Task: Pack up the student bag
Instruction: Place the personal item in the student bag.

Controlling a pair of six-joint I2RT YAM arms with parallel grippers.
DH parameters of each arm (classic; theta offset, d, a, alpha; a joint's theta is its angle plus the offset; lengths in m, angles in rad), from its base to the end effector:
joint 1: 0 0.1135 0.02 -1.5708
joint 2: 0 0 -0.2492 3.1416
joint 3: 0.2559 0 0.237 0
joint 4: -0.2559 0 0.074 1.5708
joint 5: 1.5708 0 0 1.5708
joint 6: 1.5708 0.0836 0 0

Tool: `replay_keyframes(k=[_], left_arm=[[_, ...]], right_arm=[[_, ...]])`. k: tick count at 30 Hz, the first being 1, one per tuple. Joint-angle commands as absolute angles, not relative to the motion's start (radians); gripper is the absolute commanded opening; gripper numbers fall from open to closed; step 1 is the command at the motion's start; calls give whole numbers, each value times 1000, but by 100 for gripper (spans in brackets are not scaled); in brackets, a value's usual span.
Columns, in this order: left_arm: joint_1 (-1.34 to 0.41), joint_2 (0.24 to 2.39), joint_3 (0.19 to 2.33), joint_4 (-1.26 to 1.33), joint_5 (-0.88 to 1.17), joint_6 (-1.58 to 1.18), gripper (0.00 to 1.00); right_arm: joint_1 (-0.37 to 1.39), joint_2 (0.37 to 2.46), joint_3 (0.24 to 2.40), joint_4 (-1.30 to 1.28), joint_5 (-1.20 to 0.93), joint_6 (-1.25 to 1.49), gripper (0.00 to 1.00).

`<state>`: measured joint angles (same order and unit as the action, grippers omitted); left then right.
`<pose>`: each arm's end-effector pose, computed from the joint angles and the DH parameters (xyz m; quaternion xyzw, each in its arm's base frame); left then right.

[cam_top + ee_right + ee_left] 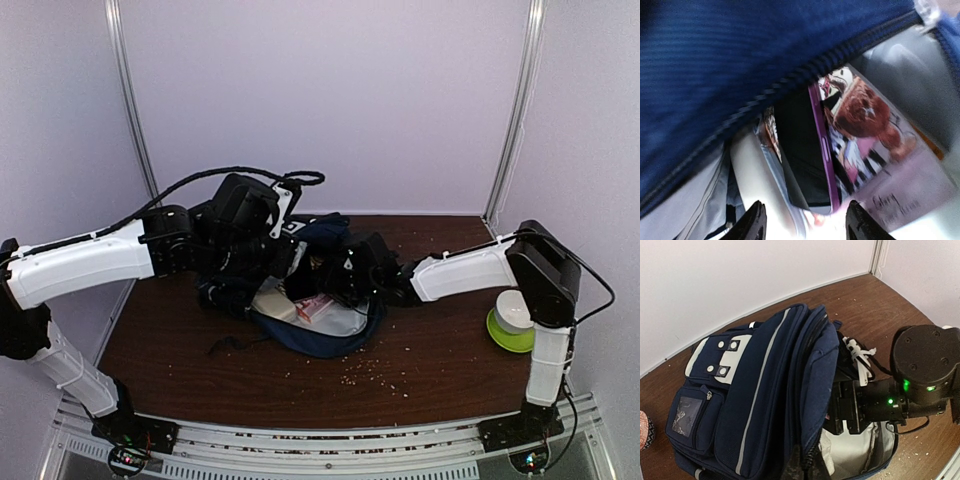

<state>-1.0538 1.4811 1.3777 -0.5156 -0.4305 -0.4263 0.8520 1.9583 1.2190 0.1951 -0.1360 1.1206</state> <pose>0.2053 -0.2906 0.3107 0.1749 0.8562 -0.1616 0.4585 0.2932 0.3523 0.1529 0.0833 0.8658 0.4412 0.2210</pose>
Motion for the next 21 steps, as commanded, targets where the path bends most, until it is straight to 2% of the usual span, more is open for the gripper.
replay_keyframes(k=[1,9,21], left_arm=[[-1072,1450,1424,-388,-447,-428,0],[-1072,1461,1436,-387,-420,-434,0],[-1072,1459,1412,-393,-370,-483,0]], right_arm=[[847,1873,1161,193,-141,1088,53],[847,1931,1178,222,-165,1078,39],[851,2085,1272,300,-161,1162,12]])
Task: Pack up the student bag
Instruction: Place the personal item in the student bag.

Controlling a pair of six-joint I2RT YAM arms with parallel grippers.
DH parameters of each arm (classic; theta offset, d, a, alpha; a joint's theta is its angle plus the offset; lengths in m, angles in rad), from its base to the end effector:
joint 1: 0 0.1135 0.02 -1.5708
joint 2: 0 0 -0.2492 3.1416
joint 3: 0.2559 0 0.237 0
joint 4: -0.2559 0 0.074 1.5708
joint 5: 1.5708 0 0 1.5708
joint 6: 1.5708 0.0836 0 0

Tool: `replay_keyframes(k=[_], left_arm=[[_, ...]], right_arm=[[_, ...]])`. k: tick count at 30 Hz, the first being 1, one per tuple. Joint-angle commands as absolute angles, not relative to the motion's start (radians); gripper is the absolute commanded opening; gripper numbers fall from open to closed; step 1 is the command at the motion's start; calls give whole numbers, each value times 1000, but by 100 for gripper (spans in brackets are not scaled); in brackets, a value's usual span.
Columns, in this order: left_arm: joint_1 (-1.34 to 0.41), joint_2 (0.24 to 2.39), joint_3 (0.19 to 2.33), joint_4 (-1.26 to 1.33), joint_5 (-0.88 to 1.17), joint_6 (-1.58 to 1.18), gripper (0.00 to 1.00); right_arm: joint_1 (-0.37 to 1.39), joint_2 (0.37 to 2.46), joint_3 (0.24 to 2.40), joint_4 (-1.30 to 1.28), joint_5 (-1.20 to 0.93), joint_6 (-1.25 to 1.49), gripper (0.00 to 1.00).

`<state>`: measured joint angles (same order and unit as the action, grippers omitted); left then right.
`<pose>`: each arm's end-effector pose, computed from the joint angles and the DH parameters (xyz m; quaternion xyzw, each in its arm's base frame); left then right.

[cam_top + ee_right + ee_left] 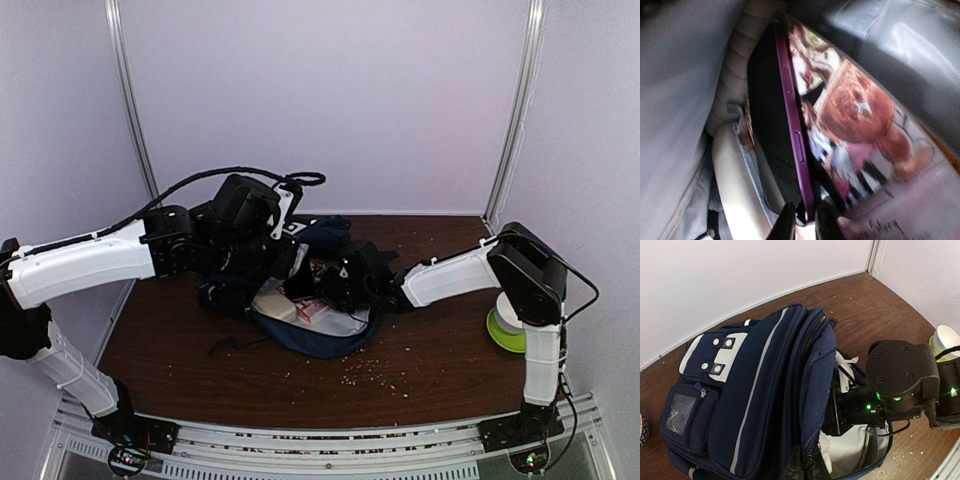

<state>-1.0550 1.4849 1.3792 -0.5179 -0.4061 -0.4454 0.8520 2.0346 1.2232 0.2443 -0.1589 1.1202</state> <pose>0.2040 -0.2928 0.3092 0.1739 0.8591 -0.1733 0.4492 0.2962 0.3586 0.1273 0.0790 0.8712 0.4383 0.2067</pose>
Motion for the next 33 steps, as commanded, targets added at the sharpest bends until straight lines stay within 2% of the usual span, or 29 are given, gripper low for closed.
replay_keyframes(k=[1,7,9,11,14,18,24,29,33], left_arm=[[-1072,1459,1411,-393,-369,-486,0],[-1073,1462,1402,-393,-348,-499,0],[-1074,1460,1398,-393,-349,-499,0],[-1073,1453,1391,-393,-358,-498,0],[-1073,1443,1385,-402,-378,-497,0],[-1072,1430,1384,-408,-406,-492,0],[-1072,1430,1382,-407,-428,-486,0],[-1072,1467,1392,-388,-414,-475,0],[-1074,1551,1421,-372,-320,-483,0]], right_arm=[[854,2099,1284,308,-165,1170,11],[875,2163,1366,337,-180,1219,6],[875,2166,1377,333,-188,1220,8],[870,2141,1357,333,-196,1214,16],[867,2055,1300,335,-217,1179,32],[863,1918,1215,274,-262,1108,42],[868,1646,1014,120,-238,940,45],[891,1457,871,3,-74,749,46],[894,1319,751,35,96,683,46]])
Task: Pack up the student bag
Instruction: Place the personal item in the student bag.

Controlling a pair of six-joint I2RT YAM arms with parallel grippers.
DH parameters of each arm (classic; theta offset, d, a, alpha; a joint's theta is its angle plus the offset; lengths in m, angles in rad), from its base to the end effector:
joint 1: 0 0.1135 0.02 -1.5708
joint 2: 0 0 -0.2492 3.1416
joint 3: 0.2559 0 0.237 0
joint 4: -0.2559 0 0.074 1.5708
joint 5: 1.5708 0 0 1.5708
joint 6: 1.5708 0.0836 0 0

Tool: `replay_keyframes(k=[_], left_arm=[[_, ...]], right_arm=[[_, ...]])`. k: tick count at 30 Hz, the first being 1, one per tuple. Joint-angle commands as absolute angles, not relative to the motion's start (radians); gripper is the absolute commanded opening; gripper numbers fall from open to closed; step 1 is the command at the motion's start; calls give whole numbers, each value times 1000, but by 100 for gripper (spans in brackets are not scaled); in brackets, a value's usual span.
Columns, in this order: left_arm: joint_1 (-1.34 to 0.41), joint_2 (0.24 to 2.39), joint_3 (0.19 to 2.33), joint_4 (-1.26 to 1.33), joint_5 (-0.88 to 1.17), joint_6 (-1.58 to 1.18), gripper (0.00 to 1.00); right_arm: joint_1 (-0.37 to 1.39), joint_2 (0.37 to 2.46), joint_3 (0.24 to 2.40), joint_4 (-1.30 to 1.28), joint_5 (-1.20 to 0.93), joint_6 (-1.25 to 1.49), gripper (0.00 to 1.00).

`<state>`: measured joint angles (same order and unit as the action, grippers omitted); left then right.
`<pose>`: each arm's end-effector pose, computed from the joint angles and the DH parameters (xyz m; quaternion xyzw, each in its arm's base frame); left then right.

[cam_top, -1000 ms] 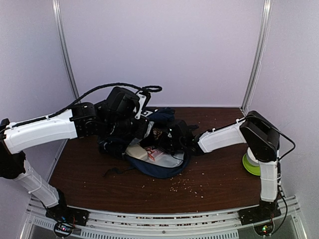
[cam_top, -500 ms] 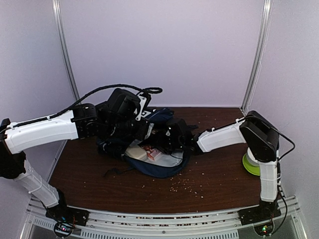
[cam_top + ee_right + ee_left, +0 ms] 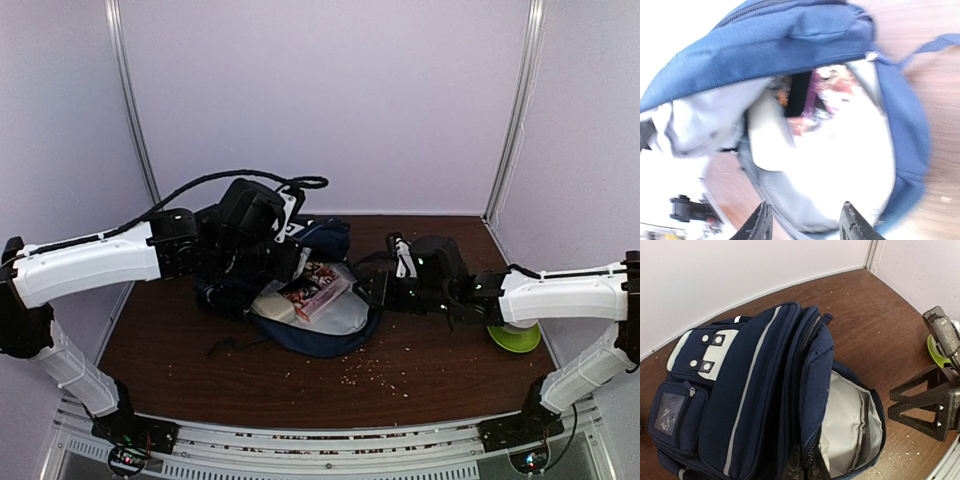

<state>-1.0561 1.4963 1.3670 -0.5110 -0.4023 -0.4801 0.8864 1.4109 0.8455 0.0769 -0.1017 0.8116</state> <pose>0.2045 -0.2951 0.3018 0.1628 0.8651 -0.1770 0.4402 0.2114 0.2726 0.2136 -0.0582 0.8544 0.4149 0.3072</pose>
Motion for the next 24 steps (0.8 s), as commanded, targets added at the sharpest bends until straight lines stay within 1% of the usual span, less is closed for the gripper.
replay_keyframes(k=[1,4,7,8,9,10,13,14,16,17,19,24], left_arm=[[-1076,1575,1432,-367,-290,-485,0],[-1096,1646,1477,-367,-206,-463,0],[-1132,1718,1539,-395,-158,-421,0],[-1146,1737,1560,-408,-152,-407,2],[-1155,1755,1579,-419,-138,-392,8],[-1165,1766,1593,-431,-125,-381,15],[-1173,1772,1602,-439,-113,-370,49],[-1173,1766,1599,-441,-116,-369,58],[-1173,1750,1598,-459,-130,-363,71],[-1173,1739,1598,-471,-142,-360,74],[-1173,1706,1583,-490,-172,-356,77],[-1162,1558,1456,-506,-293,-398,84]], right_arm=[[895,1287,721,53,129,672,46],[894,1218,643,96,204,651,48],[895,1171,577,138,231,650,49],[895,1152,551,153,233,655,50],[894,1139,539,164,238,660,51],[895,1126,518,171,241,666,52],[894,1097,494,165,249,677,53],[894,1091,491,157,244,677,54],[894,1080,492,137,232,674,54],[895,1074,494,126,221,672,54],[896,1063,495,119,196,666,54],[913,1079,495,150,108,706,54]])
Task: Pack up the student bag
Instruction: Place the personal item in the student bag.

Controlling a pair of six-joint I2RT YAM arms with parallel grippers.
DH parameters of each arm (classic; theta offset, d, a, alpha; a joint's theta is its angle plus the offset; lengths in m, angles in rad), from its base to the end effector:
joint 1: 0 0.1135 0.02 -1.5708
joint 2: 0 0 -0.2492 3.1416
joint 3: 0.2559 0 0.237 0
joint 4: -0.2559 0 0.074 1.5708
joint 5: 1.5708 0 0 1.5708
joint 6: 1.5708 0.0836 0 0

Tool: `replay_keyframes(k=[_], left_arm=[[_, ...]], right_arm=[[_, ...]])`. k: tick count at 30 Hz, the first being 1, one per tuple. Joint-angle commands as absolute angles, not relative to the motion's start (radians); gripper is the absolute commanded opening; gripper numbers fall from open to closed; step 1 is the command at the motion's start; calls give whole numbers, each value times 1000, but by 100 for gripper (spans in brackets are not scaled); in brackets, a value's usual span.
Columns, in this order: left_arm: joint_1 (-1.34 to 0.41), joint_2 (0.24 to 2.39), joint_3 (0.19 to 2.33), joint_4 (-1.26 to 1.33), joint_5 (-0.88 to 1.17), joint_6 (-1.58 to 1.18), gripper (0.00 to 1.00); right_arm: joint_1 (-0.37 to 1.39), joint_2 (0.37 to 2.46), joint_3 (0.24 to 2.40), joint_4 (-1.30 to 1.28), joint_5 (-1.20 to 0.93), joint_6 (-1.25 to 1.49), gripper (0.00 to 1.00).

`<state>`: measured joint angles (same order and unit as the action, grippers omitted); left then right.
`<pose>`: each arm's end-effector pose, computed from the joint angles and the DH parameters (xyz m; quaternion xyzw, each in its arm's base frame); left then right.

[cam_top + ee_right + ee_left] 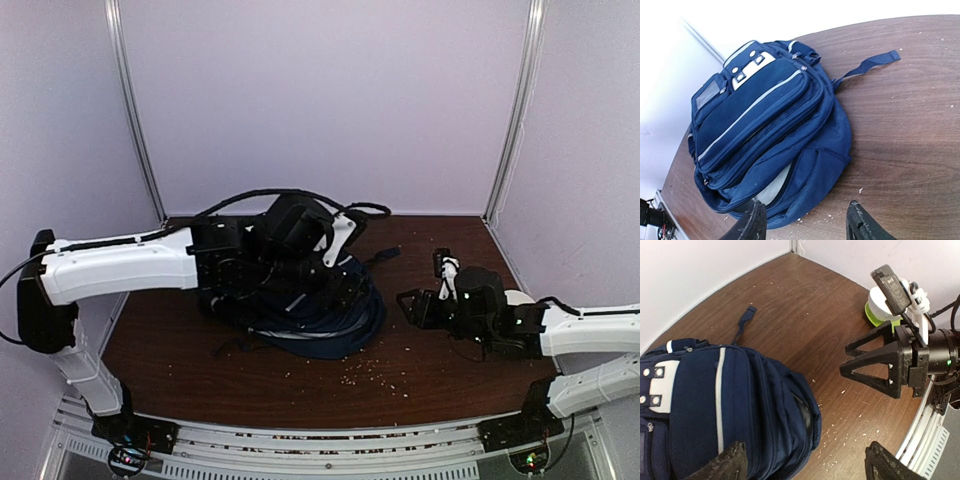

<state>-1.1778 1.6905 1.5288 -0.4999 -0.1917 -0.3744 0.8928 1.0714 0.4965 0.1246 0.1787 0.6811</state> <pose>0.1713 -0.3716 0.2873 0.3110 0.8396 -0.2448 0.3722 0.1787 0.1982 0.1899 -0.0420 0.8440 0.3215 0.4272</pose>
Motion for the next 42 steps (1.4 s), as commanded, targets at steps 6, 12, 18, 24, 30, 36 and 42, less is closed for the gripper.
replay_keyframes(k=[6,12,18,24,30,36,42], left_arm=[[-1047,1334,1166,-571,-312,-666,84],[-917,1165,937,-583,-270,-853,85],[-777,1093,809,-458,-148,-930,85],[-618,1126,761,-353,-36,-983,85],[-556,1230,781,-290,66,-1045,83],[-552,1323,826,-353,25,-1100,76],[-520,1310,771,-387,18,-1118,72]], right_arm=[[961,1200,566,168,25,837,53],[949,1278,605,212,24,987,53],[874,1363,675,217,-3,1063,53],[777,1495,784,169,-84,1078,53],[741,1549,827,145,-130,1082,51],[745,1485,783,126,-132,1053,50],[772,1391,711,76,-118,1006,51]])
